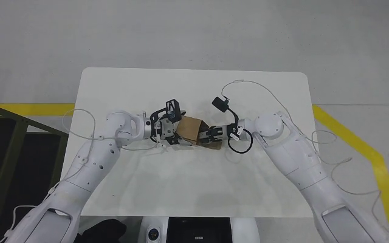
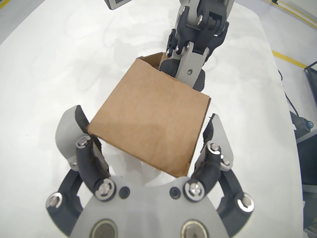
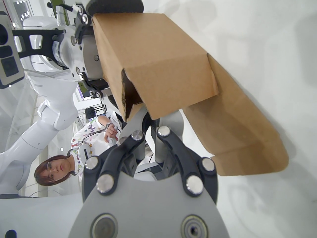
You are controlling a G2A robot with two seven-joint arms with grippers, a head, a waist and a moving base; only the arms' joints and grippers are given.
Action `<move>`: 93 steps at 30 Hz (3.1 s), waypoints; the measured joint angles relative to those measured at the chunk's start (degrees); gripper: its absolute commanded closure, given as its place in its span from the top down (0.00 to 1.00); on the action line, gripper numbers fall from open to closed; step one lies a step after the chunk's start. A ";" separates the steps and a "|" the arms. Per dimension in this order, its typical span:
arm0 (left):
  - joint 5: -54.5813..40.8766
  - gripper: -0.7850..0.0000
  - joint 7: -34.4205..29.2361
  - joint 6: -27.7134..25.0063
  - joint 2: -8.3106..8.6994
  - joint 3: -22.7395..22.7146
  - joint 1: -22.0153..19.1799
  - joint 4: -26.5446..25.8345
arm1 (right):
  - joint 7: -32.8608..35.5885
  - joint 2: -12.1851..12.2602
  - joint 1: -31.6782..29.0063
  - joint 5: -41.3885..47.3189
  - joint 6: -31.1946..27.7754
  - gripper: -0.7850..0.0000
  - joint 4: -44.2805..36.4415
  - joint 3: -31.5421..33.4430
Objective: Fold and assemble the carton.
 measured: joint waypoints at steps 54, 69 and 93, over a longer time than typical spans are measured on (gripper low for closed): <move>-4.89 1.00 -2.55 1.08 0.38 -0.70 1.44 -1.01 | -8.49 -0.88 -3.43 1.30 0.82 0.00 -1.38 -1.27; -6.06 1.00 -3.25 2.08 0.39 -0.67 1.84 -1.37 | -8.56 -1.41 -2.56 2.49 -4.77 0.00 0.52 -0.67; -4.90 1.00 -3.56 5.86 0.86 -2.18 3.58 -3.21 | -4.77 -0.19 0.14 0.00 -5.40 0.00 3.47 4.35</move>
